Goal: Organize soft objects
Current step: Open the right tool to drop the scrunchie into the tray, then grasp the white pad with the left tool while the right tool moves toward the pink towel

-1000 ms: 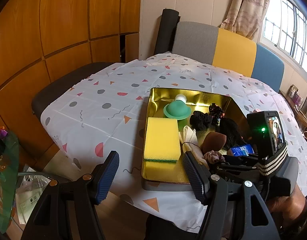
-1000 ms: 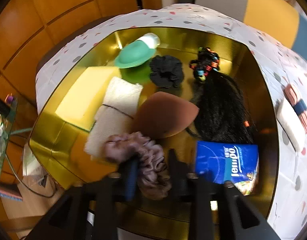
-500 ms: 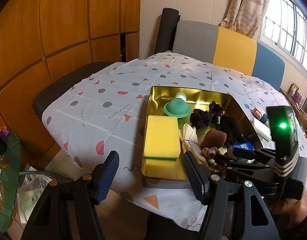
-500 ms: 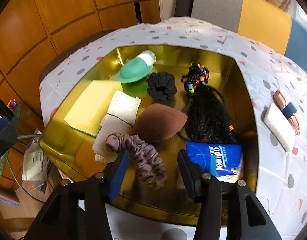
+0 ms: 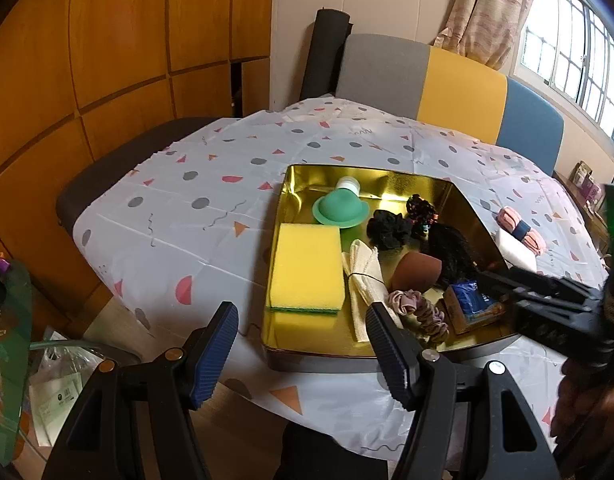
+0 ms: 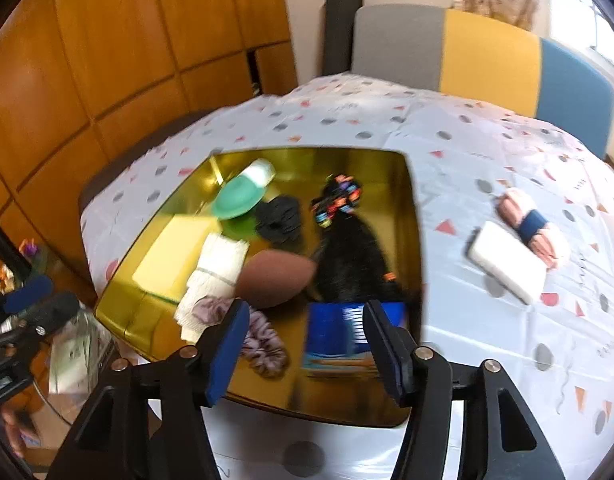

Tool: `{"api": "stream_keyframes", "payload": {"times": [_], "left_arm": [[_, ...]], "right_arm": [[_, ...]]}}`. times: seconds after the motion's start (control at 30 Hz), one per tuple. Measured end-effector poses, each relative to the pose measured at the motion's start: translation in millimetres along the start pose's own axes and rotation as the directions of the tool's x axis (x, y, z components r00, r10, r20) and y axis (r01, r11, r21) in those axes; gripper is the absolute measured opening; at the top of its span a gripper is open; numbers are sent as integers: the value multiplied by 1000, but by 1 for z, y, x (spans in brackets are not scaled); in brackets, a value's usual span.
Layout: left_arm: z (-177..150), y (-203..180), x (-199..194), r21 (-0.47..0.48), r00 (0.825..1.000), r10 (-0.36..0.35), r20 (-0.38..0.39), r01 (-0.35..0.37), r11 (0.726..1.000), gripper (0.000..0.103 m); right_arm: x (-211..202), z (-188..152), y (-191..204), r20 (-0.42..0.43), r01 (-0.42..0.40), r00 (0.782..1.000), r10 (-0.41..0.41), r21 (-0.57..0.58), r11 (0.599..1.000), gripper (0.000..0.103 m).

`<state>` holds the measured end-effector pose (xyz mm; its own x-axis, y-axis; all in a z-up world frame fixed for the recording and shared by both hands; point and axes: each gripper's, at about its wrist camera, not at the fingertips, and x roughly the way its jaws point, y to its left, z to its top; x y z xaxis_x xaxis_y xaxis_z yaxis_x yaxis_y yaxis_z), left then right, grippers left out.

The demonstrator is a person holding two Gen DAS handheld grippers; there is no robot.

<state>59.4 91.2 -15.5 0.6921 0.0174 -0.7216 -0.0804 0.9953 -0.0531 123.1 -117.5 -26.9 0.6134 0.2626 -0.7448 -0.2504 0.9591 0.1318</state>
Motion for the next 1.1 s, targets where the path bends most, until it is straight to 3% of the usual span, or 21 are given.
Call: {"api": "stream_keyframes", "payload": {"times": [0.3, 0.7, 0.97, 1.1], "left_arm": [[3, -23, 0, 61, 999, -31, -8, 31, 998, 67], [20, -68, -5, 128, 995, -100, 6, 99, 987, 67], [28, -111, -2, 232, 987, -159, -19, 159, 960, 67], [36, -143, -1, 301, 977, -209, -41, 211, 930, 67]], "right_arm": [[-33, -4, -51, 54, 60, 996, -64, 68, 996, 70], [-67, -25, -146, 49, 205, 975, -217, 183, 962, 73], [-86, -39, -207, 33, 300, 948, -316, 238, 924, 77], [-91, -53, -239, 18, 340, 934, -358, 270, 901, 78]]}}
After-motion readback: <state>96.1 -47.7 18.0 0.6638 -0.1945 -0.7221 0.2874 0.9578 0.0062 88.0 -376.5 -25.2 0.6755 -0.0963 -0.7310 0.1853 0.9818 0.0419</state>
